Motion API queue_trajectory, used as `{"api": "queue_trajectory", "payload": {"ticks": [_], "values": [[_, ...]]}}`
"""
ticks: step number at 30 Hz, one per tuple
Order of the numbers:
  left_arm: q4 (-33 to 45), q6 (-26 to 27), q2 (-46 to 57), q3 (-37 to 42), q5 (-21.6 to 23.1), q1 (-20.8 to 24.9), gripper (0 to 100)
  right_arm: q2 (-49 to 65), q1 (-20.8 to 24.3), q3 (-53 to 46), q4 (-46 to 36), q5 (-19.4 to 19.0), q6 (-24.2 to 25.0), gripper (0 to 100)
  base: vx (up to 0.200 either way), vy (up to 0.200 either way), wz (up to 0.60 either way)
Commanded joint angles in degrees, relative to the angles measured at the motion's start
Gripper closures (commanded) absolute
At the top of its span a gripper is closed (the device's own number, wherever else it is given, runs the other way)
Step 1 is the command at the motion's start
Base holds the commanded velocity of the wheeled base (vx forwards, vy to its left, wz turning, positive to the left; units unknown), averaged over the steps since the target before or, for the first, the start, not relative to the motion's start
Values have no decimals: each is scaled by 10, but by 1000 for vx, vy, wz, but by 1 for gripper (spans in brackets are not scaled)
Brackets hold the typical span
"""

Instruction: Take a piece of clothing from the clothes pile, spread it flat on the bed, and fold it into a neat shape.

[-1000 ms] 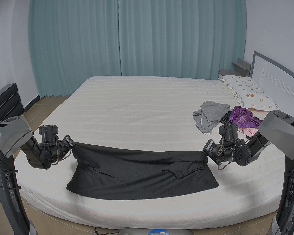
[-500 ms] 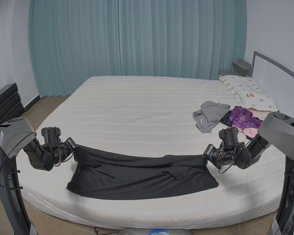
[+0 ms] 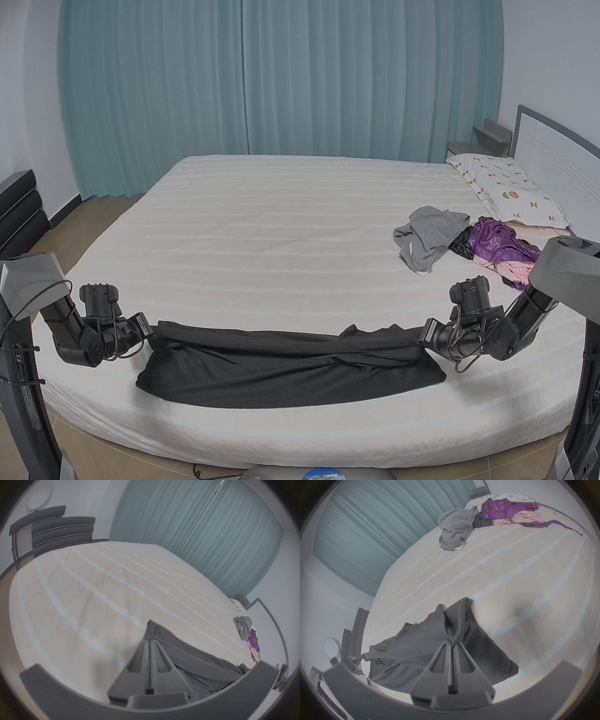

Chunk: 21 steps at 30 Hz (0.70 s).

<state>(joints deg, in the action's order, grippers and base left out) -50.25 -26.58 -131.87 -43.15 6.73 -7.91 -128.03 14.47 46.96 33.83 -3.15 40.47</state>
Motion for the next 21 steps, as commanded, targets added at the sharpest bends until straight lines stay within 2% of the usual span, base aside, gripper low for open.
{"api": "queue_trajectory", "payload": {"ticks": [1,5,6,7,8,17,19,21], "values": [[0,5,-22,8,0,1,100,-13,6,-4,0,0,-7,100,0,0,0],[0,4,-36,7,0,3,100,-26,9,-3,-1,0,-20,100,0,0,0],[0,4,-36,7,0,3,100,-27,10,-3,-1,0,-21,0,0,0,0],[1,4,-39,9,0,2,100,-27,10,-4,-1,0,-29,0,0,0,0],[0,4,-40,9,0,2,0,-28,10,0,-1,0,-30,0,0,0,0],[2,-4,-10,13,7,-4,0,30,-3,-32,4,-20,8,0,0,0,0],[6,-7,-3,9,18,-8,0,43,-14,-47,11,-30,11,0,0,0,0],[10,-8,5,1,48,-11,0,48,-30,-77,37,-45,10,0,0,0,0]]}}
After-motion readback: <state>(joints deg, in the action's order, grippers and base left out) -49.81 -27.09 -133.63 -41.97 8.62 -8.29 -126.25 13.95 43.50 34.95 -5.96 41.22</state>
